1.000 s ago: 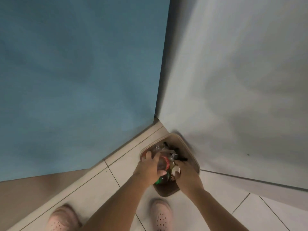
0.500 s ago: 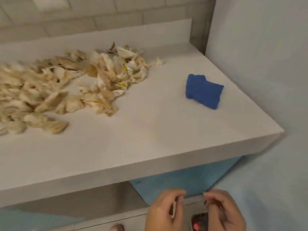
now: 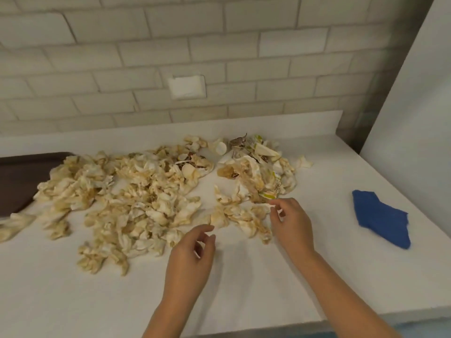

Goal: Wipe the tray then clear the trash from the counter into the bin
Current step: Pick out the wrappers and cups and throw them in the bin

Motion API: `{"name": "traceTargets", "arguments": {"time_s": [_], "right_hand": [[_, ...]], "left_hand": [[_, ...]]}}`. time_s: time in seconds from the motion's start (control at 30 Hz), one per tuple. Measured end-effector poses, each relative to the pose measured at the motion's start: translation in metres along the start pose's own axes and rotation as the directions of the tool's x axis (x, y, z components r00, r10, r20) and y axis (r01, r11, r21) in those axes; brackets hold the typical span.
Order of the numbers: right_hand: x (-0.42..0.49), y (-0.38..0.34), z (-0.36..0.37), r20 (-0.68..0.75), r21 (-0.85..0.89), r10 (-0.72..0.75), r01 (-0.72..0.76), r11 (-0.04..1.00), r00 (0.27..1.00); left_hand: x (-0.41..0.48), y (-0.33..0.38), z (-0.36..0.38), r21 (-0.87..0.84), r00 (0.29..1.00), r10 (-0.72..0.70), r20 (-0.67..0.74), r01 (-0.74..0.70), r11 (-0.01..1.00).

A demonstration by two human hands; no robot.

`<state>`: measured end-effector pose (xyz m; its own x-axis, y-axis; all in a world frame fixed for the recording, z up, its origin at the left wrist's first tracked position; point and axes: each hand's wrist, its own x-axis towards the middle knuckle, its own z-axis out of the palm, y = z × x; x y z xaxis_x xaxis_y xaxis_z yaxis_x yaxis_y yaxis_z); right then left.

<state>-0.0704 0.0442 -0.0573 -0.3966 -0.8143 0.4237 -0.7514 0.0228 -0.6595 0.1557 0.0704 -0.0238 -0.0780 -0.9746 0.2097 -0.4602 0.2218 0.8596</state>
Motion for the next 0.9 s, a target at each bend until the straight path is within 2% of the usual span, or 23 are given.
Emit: {"name": "traceTargets", "arguments": {"time_s": [0.1,0.17,0.33,0.4,0.5,0.6,0.7,0.83,0.9], "right_hand": [[0.025,0.008,0.024,0.159,-0.185,0.247,-0.217,0.958,0.956],[0.031,0.010,0.032,0.189,-0.251,0.334,-0.283,0.926,0.923],[0.033,-0.002,0.031,0.187,-0.195,0.464,-0.430,0.881,0.866],[0.033,-0.006,0.027,0.194,-0.096,0.491,-0.481,0.871,0.850],[0.035,-0.010,0.019,0.195,0.152,0.520,-0.549,0.822,0.832],[0.039,-0.017,0.008,0.235,0.463,0.538,-0.580,0.671,0.810],[0.052,-0.028,0.000,0.201,0.622,0.564,-0.549,0.558,0.801],[0.084,-0.042,-0.012,0.148,0.761,0.542,-0.445,0.472,0.828],[0.100,-0.044,-0.017,0.093,0.776,0.518,-0.388,0.498,0.850]], "left_hand": [[0.042,-0.009,-0.025,0.008,1.000,0.002,-0.004,-0.002,1.000],[0.065,-0.015,-0.036,-0.002,1.000,-0.003,0.014,0.003,1.000],[0.108,-0.030,-0.048,0.032,0.995,0.005,0.099,-0.009,0.999],[0.117,-0.034,-0.049,0.041,0.992,-0.004,0.125,-0.002,0.999],[0.128,-0.037,-0.046,0.038,0.989,-0.037,0.141,0.032,0.999],[0.138,-0.036,-0.042,0.035,0.989,-0.057,0.134,0.053,0.998],[0.153,-0.032,-0.039,0.074,0.995,-0.030,0.096,0.023,0.997],[0.198,-0.043,-0.028,0.335,0.994,0.101,0.049,-0.112,0.936],[0.225,-0.051,-0.019,0.456,0.987,0.134,0.084,-0.158,0.876]]}}
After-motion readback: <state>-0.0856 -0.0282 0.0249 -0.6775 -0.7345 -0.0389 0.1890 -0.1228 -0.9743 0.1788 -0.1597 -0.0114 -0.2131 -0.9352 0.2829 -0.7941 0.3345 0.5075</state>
